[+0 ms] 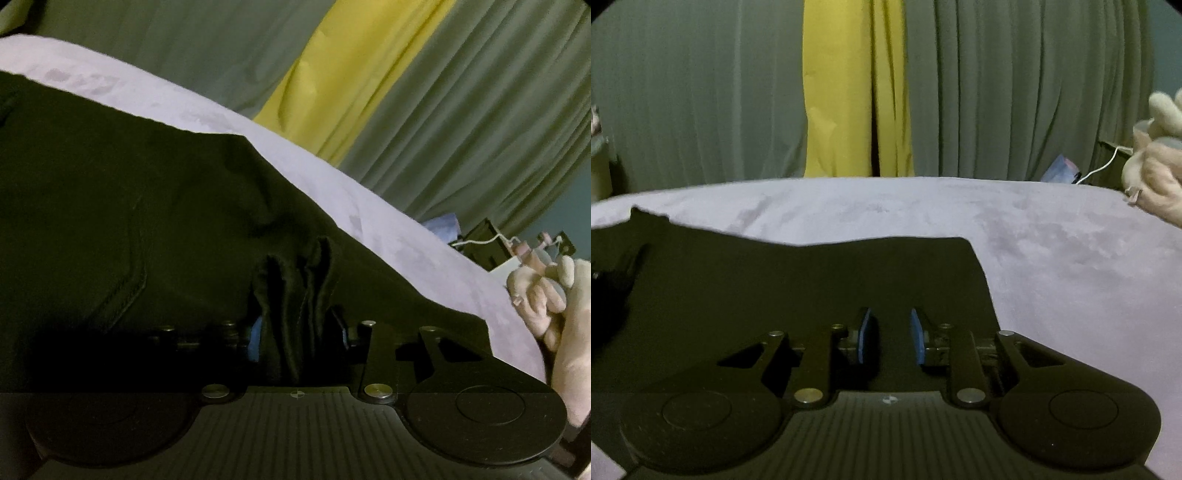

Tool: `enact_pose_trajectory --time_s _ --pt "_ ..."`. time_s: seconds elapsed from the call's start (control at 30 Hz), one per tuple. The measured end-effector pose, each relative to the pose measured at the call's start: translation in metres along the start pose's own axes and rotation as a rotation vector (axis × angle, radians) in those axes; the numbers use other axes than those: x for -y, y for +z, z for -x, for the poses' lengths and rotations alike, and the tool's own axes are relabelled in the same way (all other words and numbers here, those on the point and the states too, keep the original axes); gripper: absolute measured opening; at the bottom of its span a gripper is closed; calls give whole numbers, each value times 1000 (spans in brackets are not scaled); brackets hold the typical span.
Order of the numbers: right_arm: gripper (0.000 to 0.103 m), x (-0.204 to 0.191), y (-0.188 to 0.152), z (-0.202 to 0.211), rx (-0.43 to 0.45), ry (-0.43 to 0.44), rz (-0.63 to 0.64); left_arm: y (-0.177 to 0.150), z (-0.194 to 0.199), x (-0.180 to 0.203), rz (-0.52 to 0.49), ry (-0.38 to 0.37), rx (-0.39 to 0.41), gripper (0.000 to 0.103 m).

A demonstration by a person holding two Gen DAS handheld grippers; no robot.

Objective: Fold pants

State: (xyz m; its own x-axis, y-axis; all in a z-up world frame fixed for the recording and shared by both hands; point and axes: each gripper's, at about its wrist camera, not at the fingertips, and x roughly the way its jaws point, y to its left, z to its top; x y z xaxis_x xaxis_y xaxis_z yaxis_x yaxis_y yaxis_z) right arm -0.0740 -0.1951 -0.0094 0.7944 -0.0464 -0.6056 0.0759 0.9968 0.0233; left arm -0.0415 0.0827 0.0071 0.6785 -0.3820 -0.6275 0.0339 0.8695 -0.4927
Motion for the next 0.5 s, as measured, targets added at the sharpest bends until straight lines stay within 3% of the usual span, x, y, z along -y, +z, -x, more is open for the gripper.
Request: enact_pose_trajectory --time_s 0.17,0.37,0.5 --pt "34 -20 -8 16 -29 15 60 -1 1 -5 16 -15 3 42" --pt "37 -39 -17 27 -62 52 101 -2 2 -8 19 -23 -1 40" --pt "59 -52 -23 35 -81 84 122 -2 5 -7 1 -33 12 29"
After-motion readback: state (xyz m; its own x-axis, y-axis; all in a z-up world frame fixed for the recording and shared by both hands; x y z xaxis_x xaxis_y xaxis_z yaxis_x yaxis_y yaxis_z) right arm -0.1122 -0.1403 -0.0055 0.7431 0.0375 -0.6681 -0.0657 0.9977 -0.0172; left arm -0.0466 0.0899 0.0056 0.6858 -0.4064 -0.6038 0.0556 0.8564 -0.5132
